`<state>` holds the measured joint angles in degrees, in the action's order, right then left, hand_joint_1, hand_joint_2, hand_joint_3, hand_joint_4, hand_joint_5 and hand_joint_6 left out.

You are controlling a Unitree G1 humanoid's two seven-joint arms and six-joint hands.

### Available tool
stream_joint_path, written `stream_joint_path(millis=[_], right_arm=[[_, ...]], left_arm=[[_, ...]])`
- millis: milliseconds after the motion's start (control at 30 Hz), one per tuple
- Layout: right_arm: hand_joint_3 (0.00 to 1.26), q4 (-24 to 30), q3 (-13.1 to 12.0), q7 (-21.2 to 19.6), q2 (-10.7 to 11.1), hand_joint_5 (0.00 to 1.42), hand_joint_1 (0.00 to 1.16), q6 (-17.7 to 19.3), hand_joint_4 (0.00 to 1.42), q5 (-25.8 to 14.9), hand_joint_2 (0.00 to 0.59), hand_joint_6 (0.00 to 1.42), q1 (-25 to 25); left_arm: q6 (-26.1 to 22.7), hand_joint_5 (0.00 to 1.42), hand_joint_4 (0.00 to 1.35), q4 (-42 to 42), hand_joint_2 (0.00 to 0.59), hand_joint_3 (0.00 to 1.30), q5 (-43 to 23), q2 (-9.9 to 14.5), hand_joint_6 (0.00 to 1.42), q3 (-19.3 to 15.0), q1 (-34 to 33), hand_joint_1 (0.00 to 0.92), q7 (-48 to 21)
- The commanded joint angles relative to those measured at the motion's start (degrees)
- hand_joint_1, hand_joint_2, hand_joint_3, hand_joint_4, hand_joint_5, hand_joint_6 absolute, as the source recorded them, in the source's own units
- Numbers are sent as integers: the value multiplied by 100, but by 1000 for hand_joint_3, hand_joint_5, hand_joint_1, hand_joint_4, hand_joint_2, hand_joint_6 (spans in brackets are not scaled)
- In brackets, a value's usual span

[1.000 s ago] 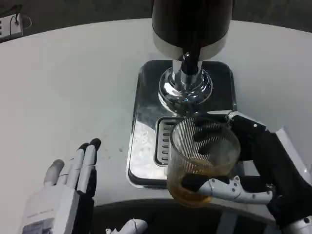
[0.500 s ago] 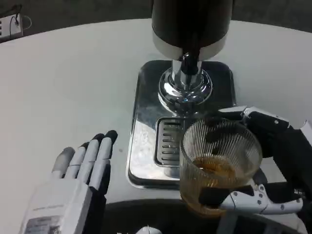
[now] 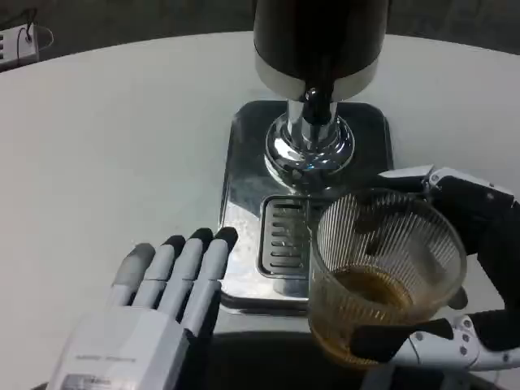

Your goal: Grasp the cup under the faucet to collect the drink, then remove the cup.

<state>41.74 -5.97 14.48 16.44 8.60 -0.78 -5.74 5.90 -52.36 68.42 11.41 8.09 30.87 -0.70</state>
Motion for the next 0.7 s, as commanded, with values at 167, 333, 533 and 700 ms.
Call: stream_joint_path(millis=[167,333,533,700], right_arm=[[893,305,-112,58,26,1241,1162,319,1031,-192,83,1424,-143],[893,253,-196,99,24,1241,1162,407,1031,-238,83,1424,-211],[892,229,-251,133,47,1229,1162,447,1031,-281,84,1424,-150],[886,172,-264,175,85,1228,1162,503,1031,-260,84,1424,-84]], left_arm=[[237,3,0,-82,47,0,387,-187,0,201,55,0,-250],[272,3,0,-86,45,0,549,-299,0,294,-164,0,-443],[280,2,0,-59,44,0,699,-403,0,355,-369,0,-537],[242,2,0,-23,43,0,749,-441,0,344,-534,0,-636]])
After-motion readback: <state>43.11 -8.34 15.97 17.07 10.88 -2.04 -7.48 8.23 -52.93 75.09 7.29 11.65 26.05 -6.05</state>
